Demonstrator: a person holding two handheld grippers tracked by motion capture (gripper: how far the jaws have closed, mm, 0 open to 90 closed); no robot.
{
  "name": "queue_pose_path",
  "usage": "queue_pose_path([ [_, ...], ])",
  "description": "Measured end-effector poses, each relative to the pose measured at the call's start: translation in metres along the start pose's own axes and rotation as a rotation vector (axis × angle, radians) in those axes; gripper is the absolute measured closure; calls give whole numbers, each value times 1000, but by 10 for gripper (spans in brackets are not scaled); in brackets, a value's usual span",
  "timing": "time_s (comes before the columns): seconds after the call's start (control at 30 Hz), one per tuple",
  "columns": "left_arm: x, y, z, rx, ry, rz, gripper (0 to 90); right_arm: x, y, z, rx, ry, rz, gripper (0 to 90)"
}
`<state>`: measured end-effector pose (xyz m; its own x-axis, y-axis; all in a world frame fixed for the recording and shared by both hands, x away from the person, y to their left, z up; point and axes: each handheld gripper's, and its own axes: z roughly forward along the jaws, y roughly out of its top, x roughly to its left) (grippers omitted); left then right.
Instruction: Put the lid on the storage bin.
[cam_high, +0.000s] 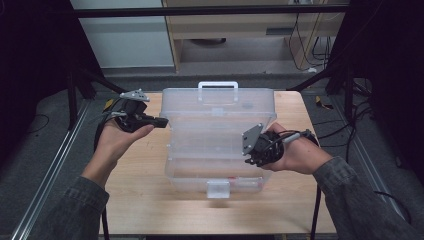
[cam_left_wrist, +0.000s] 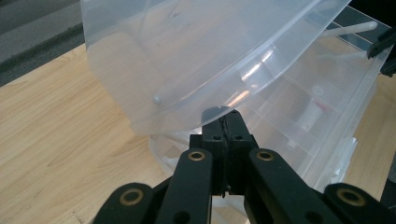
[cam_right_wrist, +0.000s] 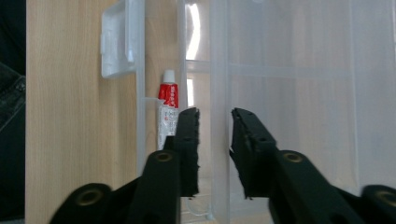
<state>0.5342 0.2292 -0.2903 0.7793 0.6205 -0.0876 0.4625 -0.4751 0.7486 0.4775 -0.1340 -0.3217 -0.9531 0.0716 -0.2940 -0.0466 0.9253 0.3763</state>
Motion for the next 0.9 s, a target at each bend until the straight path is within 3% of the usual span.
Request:
queue_pose_path([
  [0.13,-4,-4,2,7,-6,13,892,3,-11,-5,-31,-31,60,508],
  [0.43,-15,-14,3,10,-18,33,892,12,-30,-16,-21,-64,155,313],
  [0.9,-29,-39,6,26,-19,58,893,25,-64,-28,9,-102,239,239],
])
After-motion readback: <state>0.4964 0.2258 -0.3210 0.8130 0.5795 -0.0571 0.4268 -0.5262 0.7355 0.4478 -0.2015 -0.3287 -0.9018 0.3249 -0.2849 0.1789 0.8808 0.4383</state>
